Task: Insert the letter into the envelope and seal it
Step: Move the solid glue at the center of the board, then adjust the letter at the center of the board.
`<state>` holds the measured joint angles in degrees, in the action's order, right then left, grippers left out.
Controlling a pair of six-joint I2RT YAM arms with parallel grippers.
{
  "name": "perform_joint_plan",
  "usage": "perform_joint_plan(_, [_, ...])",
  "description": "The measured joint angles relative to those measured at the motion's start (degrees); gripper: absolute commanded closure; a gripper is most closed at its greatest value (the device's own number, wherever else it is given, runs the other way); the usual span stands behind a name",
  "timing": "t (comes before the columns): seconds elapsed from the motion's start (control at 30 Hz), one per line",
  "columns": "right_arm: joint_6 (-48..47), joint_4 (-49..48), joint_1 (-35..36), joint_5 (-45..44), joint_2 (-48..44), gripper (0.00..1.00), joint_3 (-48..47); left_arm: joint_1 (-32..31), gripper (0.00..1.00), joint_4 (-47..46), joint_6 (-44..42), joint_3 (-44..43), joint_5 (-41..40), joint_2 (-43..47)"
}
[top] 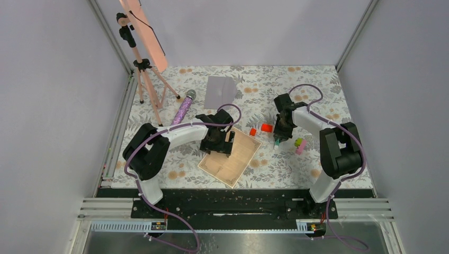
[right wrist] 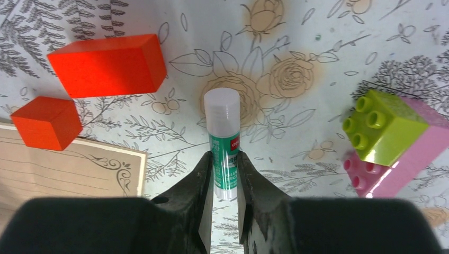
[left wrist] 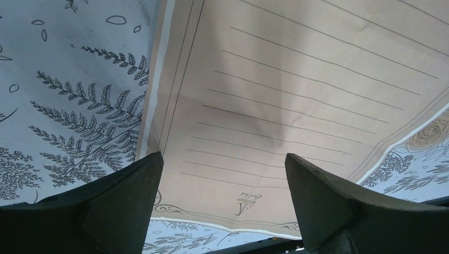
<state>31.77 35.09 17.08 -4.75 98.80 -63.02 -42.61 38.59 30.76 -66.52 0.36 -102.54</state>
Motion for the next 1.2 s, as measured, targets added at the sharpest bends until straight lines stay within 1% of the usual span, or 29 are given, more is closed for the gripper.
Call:
perform_joint_plan(0.17, [-1.2,2.0,-0.2,-3.0,-0.3,0.8,0.0,0.0,0.11,0.3,-0.3,-0.3,0.0,0.0])
perform_joint_plan(0.37, [-1.9,3.5,-2.5,-6.9,-0.8,0.75,1.4,0.0,0.1,0.4,-0.4,-0.3,0.0,0.0])
perform_joint_plan(0.43, [-2.2,3.7,-3.8,-7.9,-0.9,0.72,1.8,0.0,0.1,0.4,-0.4,-0.3,0.0,0.0])
perform_joint_plan(0.5, [-2.4,4.0,-4.9,-8.5,-0.9,0.64,2.0,0.0,0.1,0.4,-0.5,-0.3,0.0,0.0])
perform_joint_plan(0.63, [-2.9,4.1,-5.5,-9.3,-0.9,0.55,2.0,0.0,0.1,0.7,-0.5,-1.0,0.0,0.0])
perform_joint_plan(0.7, [-3.1,4.0,-5.5,-9.1,-1.0,0.53,2.0,0.0,0.1,0.8,-0.5,-1.3,0.1,0.0])
perform_joint_plan(0.8, [-3.1,4.0,-5.4,-7.6,-2.8,0.52,2.2,0.0,0.1,0.8,-0.5,-1.7,0.3,0.0])
perform_joint_plan(0.9, [-2.8,3.6,-4.3,-6.2,-5.7,0.52,2.2,0.0,0.1,1.0,-0.6,-2.3,0.5,0.0])
perform_joint_plan(0.97, [-2.3,3.4,-2.2,-5.8,-7.1,0.52,1.8,0.0,0.1,1.2,-0.6,-2.8,0.5,0.0])
perform_joint_plan(1.1, [-1.4,2.3,2.6,-2.7,-6.6,0.53,0.3,0.0,0.1,1.2,-0.5,-3.2,0.5,0.0])
perform_joint_plan(1.13, [-1.2,1.7,3.4,-1.6,-6.3,0.52,0.2,0.0,0.1,1.2,-0.5,-3.2,0.5,0.0])
perform_joint_plan(1.2, [-0.7,0.2,5.0,1.6,-5.4,0.46,0.2,0.0,0.1,1.3,-0.5,-3.2,0.6,0.0])
